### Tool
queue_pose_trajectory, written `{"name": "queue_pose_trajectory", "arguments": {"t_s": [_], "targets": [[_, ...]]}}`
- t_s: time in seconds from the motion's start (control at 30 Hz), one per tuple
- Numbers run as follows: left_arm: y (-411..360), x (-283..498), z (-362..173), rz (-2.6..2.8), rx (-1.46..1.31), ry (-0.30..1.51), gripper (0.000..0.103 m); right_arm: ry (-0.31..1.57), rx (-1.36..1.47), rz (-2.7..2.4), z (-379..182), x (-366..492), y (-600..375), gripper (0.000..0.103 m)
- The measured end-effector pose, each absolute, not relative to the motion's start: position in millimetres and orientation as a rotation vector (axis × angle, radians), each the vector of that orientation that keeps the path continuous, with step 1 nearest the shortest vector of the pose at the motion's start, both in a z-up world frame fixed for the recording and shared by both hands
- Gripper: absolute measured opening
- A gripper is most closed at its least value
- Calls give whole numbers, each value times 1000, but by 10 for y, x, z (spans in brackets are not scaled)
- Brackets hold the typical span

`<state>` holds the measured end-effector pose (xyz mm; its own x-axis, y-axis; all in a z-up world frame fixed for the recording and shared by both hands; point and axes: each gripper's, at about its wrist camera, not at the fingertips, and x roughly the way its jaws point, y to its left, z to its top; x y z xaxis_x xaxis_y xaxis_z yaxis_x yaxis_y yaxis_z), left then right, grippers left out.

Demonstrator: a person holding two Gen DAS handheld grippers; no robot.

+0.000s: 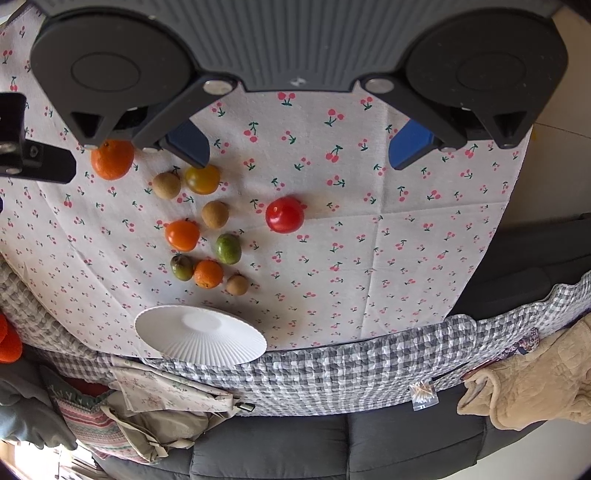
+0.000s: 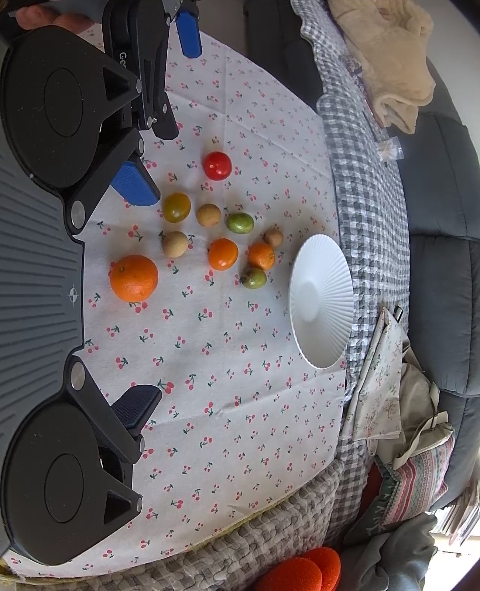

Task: Organize fruits
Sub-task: 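Move both tools toward the fruit on the cherry-print cloth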

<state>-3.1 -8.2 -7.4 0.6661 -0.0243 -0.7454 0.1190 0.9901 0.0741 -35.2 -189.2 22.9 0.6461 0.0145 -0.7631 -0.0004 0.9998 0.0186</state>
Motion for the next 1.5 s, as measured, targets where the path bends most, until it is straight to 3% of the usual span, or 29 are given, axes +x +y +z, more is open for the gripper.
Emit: {"name": "queue_pose_trajectory", "arguments": {"t_s": [1.5], "targets": [[-64, 44, -142, -72, 133, 841, 102, 901, 1, 9, 94, -241, -1928, 103]]}}
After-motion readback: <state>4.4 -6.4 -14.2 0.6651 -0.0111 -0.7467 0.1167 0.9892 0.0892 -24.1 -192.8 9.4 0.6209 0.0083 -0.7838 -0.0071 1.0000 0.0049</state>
